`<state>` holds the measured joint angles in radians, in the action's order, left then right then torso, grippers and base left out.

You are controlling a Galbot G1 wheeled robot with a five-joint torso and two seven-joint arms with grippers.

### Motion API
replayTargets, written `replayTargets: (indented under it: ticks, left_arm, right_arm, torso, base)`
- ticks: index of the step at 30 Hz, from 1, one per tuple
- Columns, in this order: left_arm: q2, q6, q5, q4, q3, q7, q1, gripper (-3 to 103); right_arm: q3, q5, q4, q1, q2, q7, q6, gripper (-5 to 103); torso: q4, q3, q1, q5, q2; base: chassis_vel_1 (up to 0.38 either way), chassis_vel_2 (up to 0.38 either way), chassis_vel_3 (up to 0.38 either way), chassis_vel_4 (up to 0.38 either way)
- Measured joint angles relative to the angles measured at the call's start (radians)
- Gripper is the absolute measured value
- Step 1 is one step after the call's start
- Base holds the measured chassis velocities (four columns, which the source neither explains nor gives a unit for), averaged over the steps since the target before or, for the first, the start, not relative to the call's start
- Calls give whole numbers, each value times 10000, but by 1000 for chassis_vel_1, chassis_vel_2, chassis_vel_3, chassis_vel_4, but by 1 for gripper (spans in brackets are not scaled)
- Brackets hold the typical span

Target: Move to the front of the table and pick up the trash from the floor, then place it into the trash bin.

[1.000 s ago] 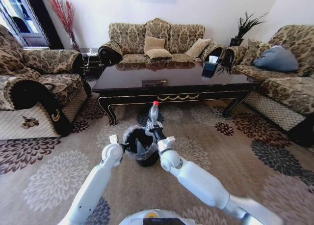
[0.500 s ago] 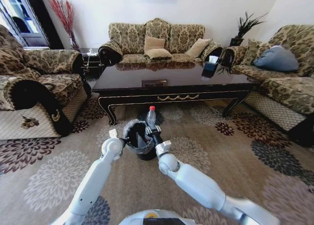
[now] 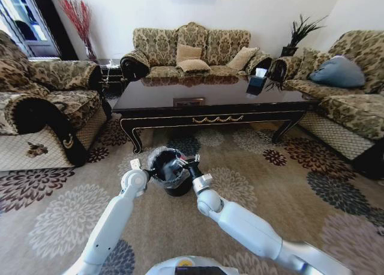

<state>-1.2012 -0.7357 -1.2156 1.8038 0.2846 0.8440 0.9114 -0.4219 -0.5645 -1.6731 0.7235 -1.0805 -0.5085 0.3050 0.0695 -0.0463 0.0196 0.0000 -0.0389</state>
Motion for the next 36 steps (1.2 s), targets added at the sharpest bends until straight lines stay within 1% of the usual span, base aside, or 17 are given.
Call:
replayTargets:
  ticks: [2, 4, 6, 7, 9, 10, 12, 13, 15, 16, 20, 21, 23, 24, 30, 36]
  left_arm:
    - [76, 0, 91, 92, 170, 1, 83, 1]
    - [203, 0, 212, 284, 369, 105, 219, 1]
    - [395, 0, 231, 669, 639, 427, 459, 1]
    - [395, 0, 231, 669, 639, 427, 459, 1]
    - [501, 2, 198, 871, 807, 685, 632, 1]
    - [551, 3, 111, 958, 950, 913, 803, 1]
    - [554, 3, 81, 958, 985, 998, 850, 1]
    - [545, 4, -22, 908, 1065, 1212, 938, 1]
    - [505, 3, -174, 837, 1126, 1410, 1011, 1]
    - [505, 3, -174, 837, 1126, 1410, 1011, 1]
    - [332, 6, -520, 540, 1083, 2064, 1166, 1]
    - [332, 6, -520, 540, 1083, 2064, 1166, 1]
    - [270, 6, -724, 397, 1062, 2390, 1189, 1]
    - [226, 6, -885, 245, 1065, 2648, 1190, 1]
    - [168, 7, -971, -86, 1124, 2859, 1150, 1]
    - [136, 7, -994, -228, 1195, 2875, 1128, 0]
  right_arm:
    - [233, -119, 62, 82, 1, 0, -46, 100]
    - [630, -458, 146, 187, -26, -2, -233, 100]
    - [1332, -1286, 294, 301, -145, -36, -578, 100]
    - [1332, -1286, 294, 301, -145, -36, -578, 100]
    - [1838, -1641, 448, 370, -206, -97, -770, 100]
    - [2459, -1720, 651, 541, -193, -158, -986, 100]
    - [2646, -1706, 711, 613, -169, -219, -1090, 100]
    - [2965, -1668, 819, 747, -113, -418, -1338, 100]
    - [3235, -1634, 981, 878, -56, -631, -1546, 100]
    - [3235, -1634, 981, 878, -56, -631, -1546, 100]
    - [3967, -1461, 1768, 1185, -103, -1089, -1727, 100]
    - [3967, -1461, 1768, 1185, -103, -1089, -1727, 100]
    - [4159, -1482, 1950, 1270, -144, -1187, -1732, 100]
    - [4321, -1484, 2089, 1357, -168, -1231, -1733, 100]
    - [4590, -1354, 2290, 1659, -289, -1222, -1733, 100]
    - [4722, -1214, 2301, 1954, -490, -1161, -1720, 100]
  torso:
    - [1, 0, 0, -1, 0]
    - [0, 0, 0, 0, 0]
    - [-3, 0, 0, 0, 0]
    - [-3, 0, 0, 0, 0]
    - [-5, 0, 0, 2, -1]
    - [-5, 1, 0, 1, 0]
    - [-3, 0, 0, 0, 0]
    - [2, 0, 0, 0, 0]
    - [2, 0, 0, 0, 0]
    - [2, 0, 0, 0, 0]
    - [0, 0, 0, 1, 0]
    - [0, 0, 0, 1, 0]
    - [-1, 0, 0, 1, 0]
    - [-1, 0, 0, 0, 0]
    - [-1, 0, 0, 0, 0]
    - [0, 0, 0, 0, 0]
  base:
    - [0, 0, 0, 0]
    - [0, 0, 0, 0]
    - [0, 0, 0, 0]
    - [0, 0, 0, 0]
    - [0, 0, 0, 0]
    - [0, 0, 0, 0]
    - [0, 0, 0, 0]
    - [0, 0, 0, 0]
    - [0, 0, 0, 0]
    - [0, 0, 0, 0]
    - [0, 0, 0, 0]
    - [0, 0, 0, 0]
    - [0, 0, 0, 0]
    - [0, 0, 0, 0]
    - [0, 0, 0, 0]
    - [0, 0, 0, 0]
